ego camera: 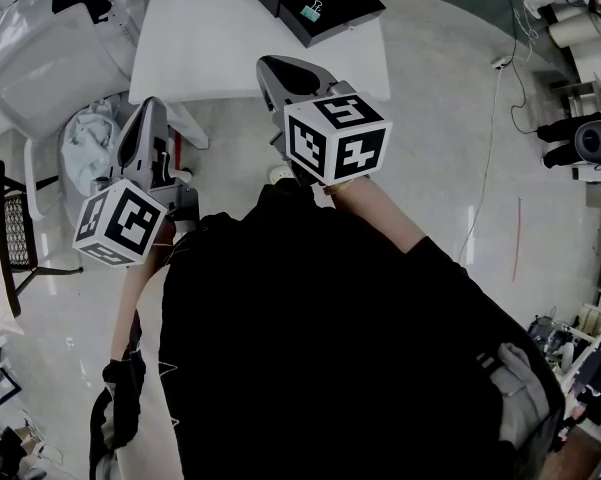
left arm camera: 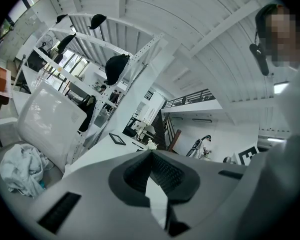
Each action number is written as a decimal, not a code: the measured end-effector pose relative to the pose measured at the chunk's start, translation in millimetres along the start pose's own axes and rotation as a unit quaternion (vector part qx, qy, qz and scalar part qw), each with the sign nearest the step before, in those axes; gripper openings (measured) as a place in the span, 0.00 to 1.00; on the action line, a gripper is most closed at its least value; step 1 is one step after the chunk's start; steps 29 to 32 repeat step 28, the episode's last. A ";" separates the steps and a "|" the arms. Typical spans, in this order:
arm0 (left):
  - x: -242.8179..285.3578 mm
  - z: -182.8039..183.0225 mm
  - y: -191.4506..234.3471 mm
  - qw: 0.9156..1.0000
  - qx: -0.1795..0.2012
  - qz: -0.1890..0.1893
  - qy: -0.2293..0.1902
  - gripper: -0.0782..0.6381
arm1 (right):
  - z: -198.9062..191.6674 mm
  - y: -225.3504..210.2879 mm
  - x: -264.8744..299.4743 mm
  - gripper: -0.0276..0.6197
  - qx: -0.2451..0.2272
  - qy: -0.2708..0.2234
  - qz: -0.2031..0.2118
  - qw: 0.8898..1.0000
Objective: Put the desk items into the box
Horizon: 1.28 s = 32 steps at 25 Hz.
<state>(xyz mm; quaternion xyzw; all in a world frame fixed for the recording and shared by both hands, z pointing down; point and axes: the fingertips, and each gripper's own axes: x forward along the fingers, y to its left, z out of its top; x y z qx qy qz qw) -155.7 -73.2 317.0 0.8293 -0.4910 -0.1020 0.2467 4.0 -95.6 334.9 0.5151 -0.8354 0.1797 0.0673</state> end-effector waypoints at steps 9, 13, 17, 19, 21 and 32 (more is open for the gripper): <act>-5.8 0.5 -2.0 1.000 0.002 0.001 -0.001 0.12 | -2.3 5.3 -3.4 0.05 -0.013 0.003 0.003 1.000; -5.8 -1.1 -1.6 1.000 0.002 0.001 -0.002 0.12 | -4.8 4.5 -3.1 0.05 -0.016 0.005 0.002 1.000; -6.9 -2.3 -0.7 1.000 0.002 0.002 -0.003 0.12 | -7.8 5.4 -3.0 0.05 -0.017 0.008 0.004 1.000; -6.7 -1.8 -0.6 1.000 0.002 0.002 -0.003 0.12 | -7.1 5.5 -2.6 0.05 -0.018 0.007 0.004 1.000; -6.0 -1.1 -0.8 1.000 0.002 0.002 -0.002 0.12 | -6.2 5.2 -2.3 0.05 -0.018 0.008 0.003 1.000; -6.4 -1.3 -4.6 1.000 0.002 0.004 -0.003 0.12 | -5.2 3.9 -5.3 0.05 -0.020 0.009 0.005 1.000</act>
